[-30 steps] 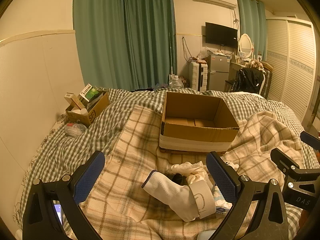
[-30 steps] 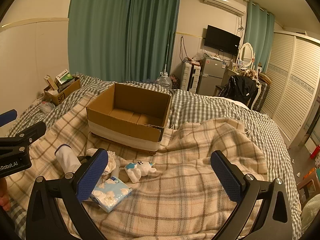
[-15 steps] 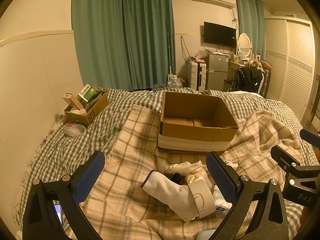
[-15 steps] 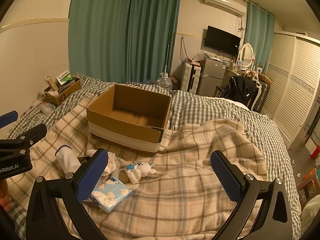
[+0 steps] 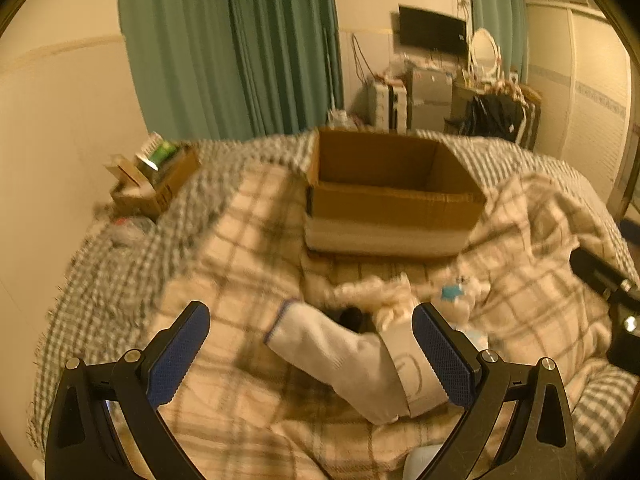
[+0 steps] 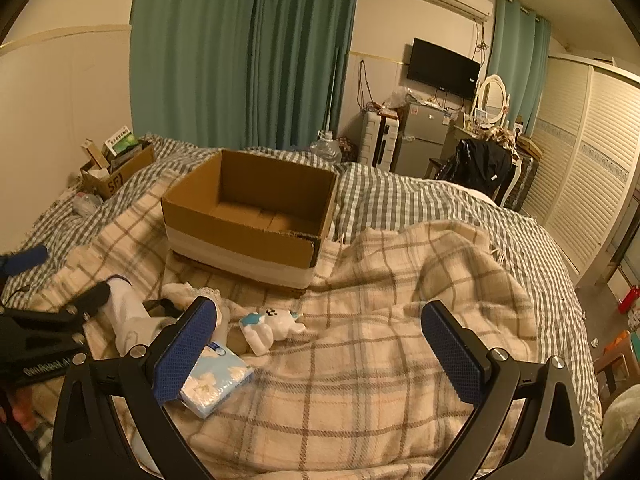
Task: Organize objects
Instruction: 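Grasp the white sock with the left gripper while the right gripper reaches for the blue tissue pack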
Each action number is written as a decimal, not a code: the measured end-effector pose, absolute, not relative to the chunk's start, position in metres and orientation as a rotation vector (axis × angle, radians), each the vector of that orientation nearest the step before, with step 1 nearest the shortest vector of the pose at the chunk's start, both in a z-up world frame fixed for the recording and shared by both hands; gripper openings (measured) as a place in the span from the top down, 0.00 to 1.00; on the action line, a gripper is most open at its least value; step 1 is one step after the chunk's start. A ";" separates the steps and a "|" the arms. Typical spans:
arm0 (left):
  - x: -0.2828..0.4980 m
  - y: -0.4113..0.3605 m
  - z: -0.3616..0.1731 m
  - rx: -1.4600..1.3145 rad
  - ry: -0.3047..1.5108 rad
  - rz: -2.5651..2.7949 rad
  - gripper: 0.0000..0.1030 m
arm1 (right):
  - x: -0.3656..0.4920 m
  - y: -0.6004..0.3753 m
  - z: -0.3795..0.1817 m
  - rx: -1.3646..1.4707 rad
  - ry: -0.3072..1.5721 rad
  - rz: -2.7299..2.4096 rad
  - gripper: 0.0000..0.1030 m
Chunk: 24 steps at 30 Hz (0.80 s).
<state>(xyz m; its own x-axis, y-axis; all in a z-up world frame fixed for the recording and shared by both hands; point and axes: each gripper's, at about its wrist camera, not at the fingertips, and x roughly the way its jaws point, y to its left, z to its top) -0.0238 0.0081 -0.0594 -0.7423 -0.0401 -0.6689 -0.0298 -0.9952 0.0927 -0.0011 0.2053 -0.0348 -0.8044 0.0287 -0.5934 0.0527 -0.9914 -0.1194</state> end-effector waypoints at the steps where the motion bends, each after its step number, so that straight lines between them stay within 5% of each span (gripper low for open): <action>1: -0.026 0.009 -0.066 1.162 -0.150 -2.921 0.00 | -0.002 0.206 -0.037 0.987 0.206 -2.964 0.00; 24: -0.049 -0.001 -0.123 1.527 -0.012 -2.963 0.13 | -0.009 0.193 -0.065 1.090 0.283 -2.888 0.00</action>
<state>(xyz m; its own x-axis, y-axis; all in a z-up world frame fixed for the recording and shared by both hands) -0.0494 -0.0014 -0.1225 -0.5658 0.1662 -0.8076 -0.1727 -0.9816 -0.0810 -0.0087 0.1928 -0.0646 -0.7518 0.0250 -0.6589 0.1035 -0.9824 -0.1554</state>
